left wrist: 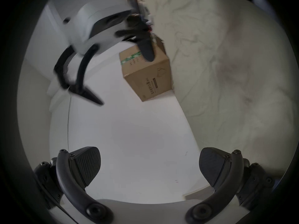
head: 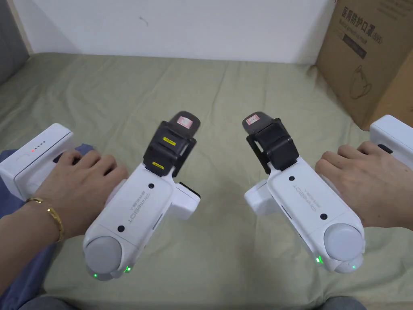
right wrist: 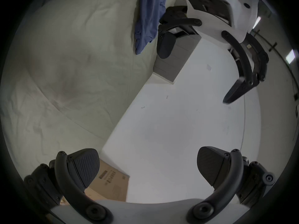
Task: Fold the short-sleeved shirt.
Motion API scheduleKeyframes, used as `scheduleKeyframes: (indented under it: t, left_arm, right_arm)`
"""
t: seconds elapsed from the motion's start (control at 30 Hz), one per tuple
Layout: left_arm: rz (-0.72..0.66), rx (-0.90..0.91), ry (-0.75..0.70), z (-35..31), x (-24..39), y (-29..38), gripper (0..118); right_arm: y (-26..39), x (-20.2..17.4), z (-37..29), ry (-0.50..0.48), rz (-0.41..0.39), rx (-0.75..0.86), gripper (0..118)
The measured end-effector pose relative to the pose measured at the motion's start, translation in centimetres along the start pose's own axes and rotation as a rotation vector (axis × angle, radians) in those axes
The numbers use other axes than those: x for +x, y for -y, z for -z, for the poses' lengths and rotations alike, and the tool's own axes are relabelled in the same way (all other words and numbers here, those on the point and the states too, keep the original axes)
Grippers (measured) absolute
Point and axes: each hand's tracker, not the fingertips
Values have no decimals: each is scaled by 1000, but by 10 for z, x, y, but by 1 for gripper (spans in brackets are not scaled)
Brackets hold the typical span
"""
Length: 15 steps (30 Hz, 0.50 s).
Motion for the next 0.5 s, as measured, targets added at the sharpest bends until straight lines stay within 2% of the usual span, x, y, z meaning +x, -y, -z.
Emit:
scheduleKeyframes:
  t: [0.07,0.1,0.13,0.2,0.23,0.27,0.3,0.33,0.43,0.5]
  left_arm:
    - [-103,-34,16,-1,-12,7,118]
    - [-196,-60,50,-1,-20,11,118]
    - [-342,-105,84,0,-31,14,118]
    - [-704,-200,104,2,-53,28,118]
    - [-908,-256,75,5,-62,36,118]
    - [-1096,-314,35,7,-68,45,118]
    - [-1255,-374,-6,9,-72,52,118]
    - [-1418,-427,-49,8,-73,58,118]
    - [-1725,-508,-144,0,-63,57,118]
    - [-1785,-547,-128,-4,-52,52,118]
  right_arm:
    - [5,14,3,-25,222,-78,118]
    - [10,29,6,-77,423,-146,118]
    - [21,43,8,-148,681,-215,118]
    - [48,61,7,-217,1192,-274,118]
    - [61,63,3,-218,1430,-289,118]
    - [72,63,0,-195,1612,-304,118]
    - [76,59,-4,-170,1737,-316,118]
    - [76,54,-8,-142,1821,-329,118]
    - [64,41,-19,-18,1933,-363,118]
    - [63,35,-23,32,2020,-401,118]
